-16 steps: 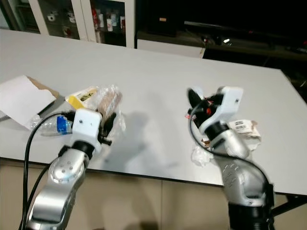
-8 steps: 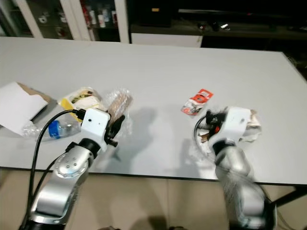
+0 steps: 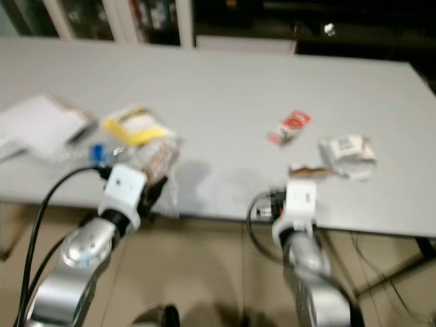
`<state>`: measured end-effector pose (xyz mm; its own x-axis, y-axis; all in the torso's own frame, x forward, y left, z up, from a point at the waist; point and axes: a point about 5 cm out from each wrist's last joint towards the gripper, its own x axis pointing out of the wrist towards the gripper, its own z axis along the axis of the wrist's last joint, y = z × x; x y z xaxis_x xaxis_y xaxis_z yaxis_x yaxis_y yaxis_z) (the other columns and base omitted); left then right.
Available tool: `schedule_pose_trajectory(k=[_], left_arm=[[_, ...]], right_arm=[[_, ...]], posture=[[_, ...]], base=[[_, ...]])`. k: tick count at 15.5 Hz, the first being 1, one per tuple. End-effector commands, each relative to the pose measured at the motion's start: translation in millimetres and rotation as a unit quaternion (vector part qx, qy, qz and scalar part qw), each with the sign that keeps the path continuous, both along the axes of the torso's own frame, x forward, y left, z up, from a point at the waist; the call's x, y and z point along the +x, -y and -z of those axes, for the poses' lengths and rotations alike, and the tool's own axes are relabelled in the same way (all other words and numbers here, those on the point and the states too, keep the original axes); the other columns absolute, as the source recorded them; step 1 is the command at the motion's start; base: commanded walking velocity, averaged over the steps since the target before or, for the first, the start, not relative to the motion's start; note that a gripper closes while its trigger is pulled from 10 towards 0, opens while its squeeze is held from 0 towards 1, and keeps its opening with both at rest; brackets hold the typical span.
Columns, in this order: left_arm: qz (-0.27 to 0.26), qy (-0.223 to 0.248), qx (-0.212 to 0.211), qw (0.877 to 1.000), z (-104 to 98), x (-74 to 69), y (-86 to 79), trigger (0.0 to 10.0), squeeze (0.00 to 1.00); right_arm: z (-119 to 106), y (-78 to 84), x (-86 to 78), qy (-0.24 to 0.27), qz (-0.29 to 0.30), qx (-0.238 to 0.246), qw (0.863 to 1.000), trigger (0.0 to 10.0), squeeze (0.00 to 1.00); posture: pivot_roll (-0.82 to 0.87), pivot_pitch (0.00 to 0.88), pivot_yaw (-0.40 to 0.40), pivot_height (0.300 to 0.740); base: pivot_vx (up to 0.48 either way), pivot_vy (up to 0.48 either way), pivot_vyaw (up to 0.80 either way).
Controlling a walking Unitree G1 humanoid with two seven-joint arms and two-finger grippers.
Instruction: Picking trash to rubbish bin
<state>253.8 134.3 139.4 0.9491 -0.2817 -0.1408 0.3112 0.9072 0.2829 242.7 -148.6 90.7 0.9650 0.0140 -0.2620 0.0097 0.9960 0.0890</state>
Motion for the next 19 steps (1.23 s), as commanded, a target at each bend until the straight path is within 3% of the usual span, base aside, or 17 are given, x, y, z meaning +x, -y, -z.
schedule_pose_trajectory(k=[1, 5, 10, 15, 17, 19], left_arm=[[0.012, -0.008, 0.002, 1.0, 1, -2.3, 2.4, 10.0, 0.0], [0.042, -0.015, 0.008, 0.999, 1, 1.2, 4.7, 10.0, 0.0], [0.033, -0.022, 0.002, 0.999, 5, -2.8, 4.6, 10.0, 0.0], [-0.037, -0.051, -0.001, 0.998, 26, -23.7, -18.7, 10.0, 0.0], [-0.049, -0.05, 0.01, 0.997, 28, -26.7, -23.1, 10.0, 0.0], [-0.07, -0.047, 0.017, 0.996, 37, -31.0, -30.2, 10.0, 0.0]], right_arm=[[-3, 0.3, -0.3, 0.007, 0.01, -0.007, 1.0, 10.0, 0.0], [1, -2.7, -13.4, 0.001, 0.034, 0.008, 0.999, 10.0, 0.0], [4, -1.3, -13.6, -0.005, 0.021, -0.011, 1.0, 10.0, 0.0], [18, -3.6, -13.2, -0.036, -0.09, -0.027, 0.995, 10.0, 0.0], [23, -7.7, -14.1, -0.047, -0.11, -0.008, 0.993, 10.0, 0.0], [44, -14.6, -19.3, -0.086, -0.164, 0.0, 0.983, 10.0, 0.0]], posture=[[0.01, 0.07, 0.038, 0.74], [-0.01, 0.074, 0.092, 0.74], [0.0, 0.072, 0.08, 0.74], [0.03, 0.078, 0.026, 0.74], [0.03, 0.076, 0.016, 0.74], [0.05, 0.072, 0.005, 0.74]], base=[[-0.296, 0.0, 0.0], [-0.295, 0.0, 0.0], [-0.296, 0.0, 0.0], [-0.107, 0.0, 0.41], [0.0, 0.0, 0.8], [0.0, 0.0, 0.8]])
